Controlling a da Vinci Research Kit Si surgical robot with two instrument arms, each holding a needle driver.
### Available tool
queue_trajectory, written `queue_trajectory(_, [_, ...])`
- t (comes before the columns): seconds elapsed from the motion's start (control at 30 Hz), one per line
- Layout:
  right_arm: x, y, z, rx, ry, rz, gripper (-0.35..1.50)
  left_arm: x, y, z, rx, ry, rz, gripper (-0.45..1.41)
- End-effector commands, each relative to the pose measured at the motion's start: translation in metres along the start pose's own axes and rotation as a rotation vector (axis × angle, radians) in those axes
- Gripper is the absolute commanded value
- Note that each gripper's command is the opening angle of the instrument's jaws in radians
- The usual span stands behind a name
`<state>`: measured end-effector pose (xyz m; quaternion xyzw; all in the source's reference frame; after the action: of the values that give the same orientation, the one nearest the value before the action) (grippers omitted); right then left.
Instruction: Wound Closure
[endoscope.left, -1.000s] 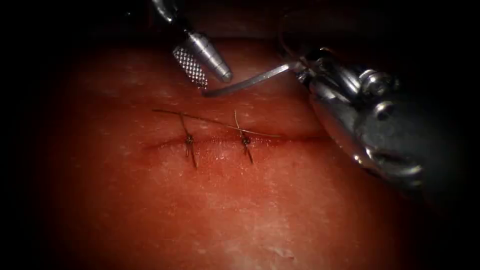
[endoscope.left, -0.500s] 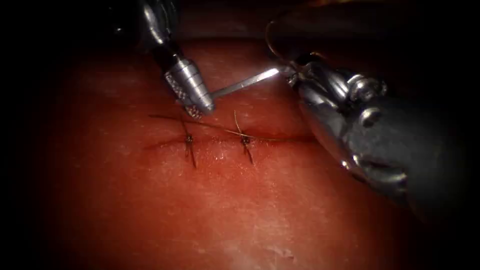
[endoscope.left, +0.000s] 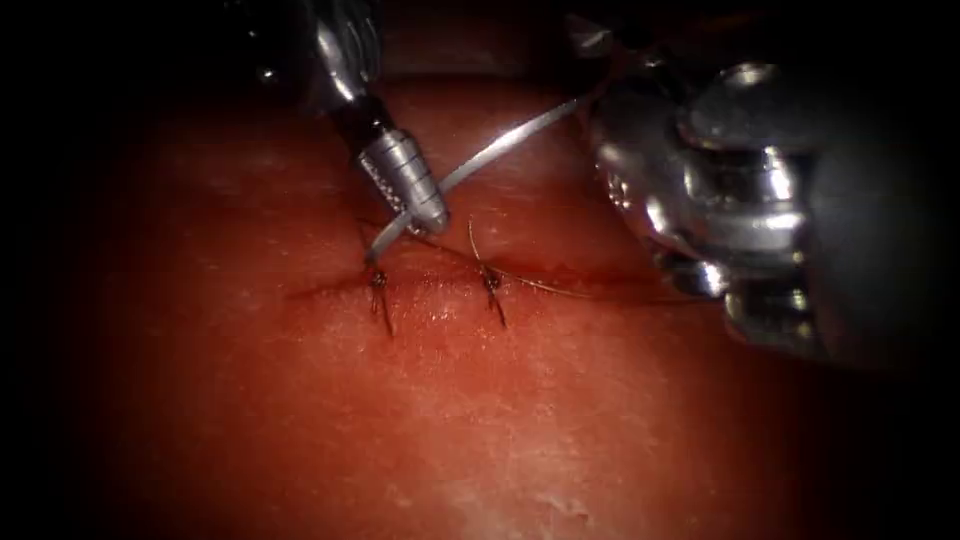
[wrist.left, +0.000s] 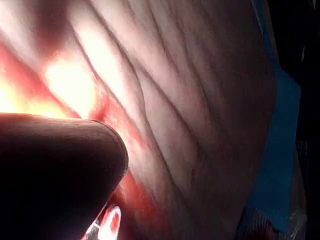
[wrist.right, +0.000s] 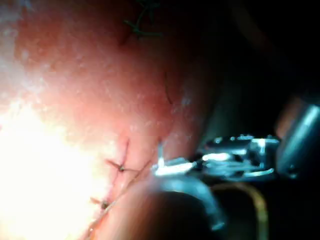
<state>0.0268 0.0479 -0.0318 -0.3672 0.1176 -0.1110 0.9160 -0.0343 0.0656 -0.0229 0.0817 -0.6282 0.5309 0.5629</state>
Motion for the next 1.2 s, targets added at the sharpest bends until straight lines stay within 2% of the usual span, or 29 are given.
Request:
queue_trajectory(0.03, [0.0012,0.0006,-0.0001,-0.025,0.002,0.009,1.48,0.001,0.0002,-0.0005,-0.013,0.002,0.001,-0.35])
queue_trajectory(0.23, [0.0016,0.0021,-0.0019,-0.029,0.005,0.021,1.48,0.0013,-0.0013,-0.0027,-0.104,0.002,-0.014,-0.35])
queue_trajectory(0.43, [0.0011,0.002,-0.0022,-0.033,0.009,0.049,1.48,0.0008,-0.0032,-0.0026,-0.145,0.01,-0.003,-0.35])
queue_trajectory(0.6, [0.0001,0.0018,-0.003,0.052,0.002,0.045,1.48,0.0007,-0.0055,-0.0031,-0.214,0.073,0.017,-0.35])
queue_trajectory(0.63, [0.0,0.0018,-0.0032,0.067,-0.013,0.051,1.48,0.0006,-0.006,-0.003,-0.224,0.084,0.019,-0.35])
queue_trajectory(0.8, [-0.0003,0.001,-0.0041,0.225,-0.204,-0.006,1.48,0.0,-0.0074,-0.0026,-0.255,0.132,0.021,-0.35])
queue_trajectory(0.87, [-0.0004,0.0017,-0.004,0.243,-0.277,0.165,1.48,0.0,-0.0076,-0.0028,-0.261,0.147,0.017,-0.35])
queue_trajectory(0.97, [-0.001,0.002,-0.0044,0.24,-0.25,0.244,1.48,0.0004,-0.0078,-0.0036,-0.28,0.181,0.01,-0.35])
queue_trajectory(1.03, [-0.0015,0.0019,-0.0047,0.277,-0.237,0.316,1.48,0.0007,-0.008,-0.004,-0.291,0.209,0.001,-0.35])
queue_trajectory(1.1, [-0.0018,0.0014,-0.0051,0.194,-0.25,0.35,1.48,0.0011,-0.0082,-0.0043,-0.308,0.241,-0.013,-0.35])
queue_trajectory(1.13, [-0.0019,0.0014,-0.0057,0.147,-0.228,0.31,1.48,0.0013,-0.0084,-0.0041,-0.321,0.261,-0.023,-0.35])
queue_trajectory(1.2, [-0.0016,0.0018,-0.0061,0.126,-0.21,0.275,1.48,0.0014,-0.0086,-0.0037,-0.328,0.276,-0.03,-0.35])
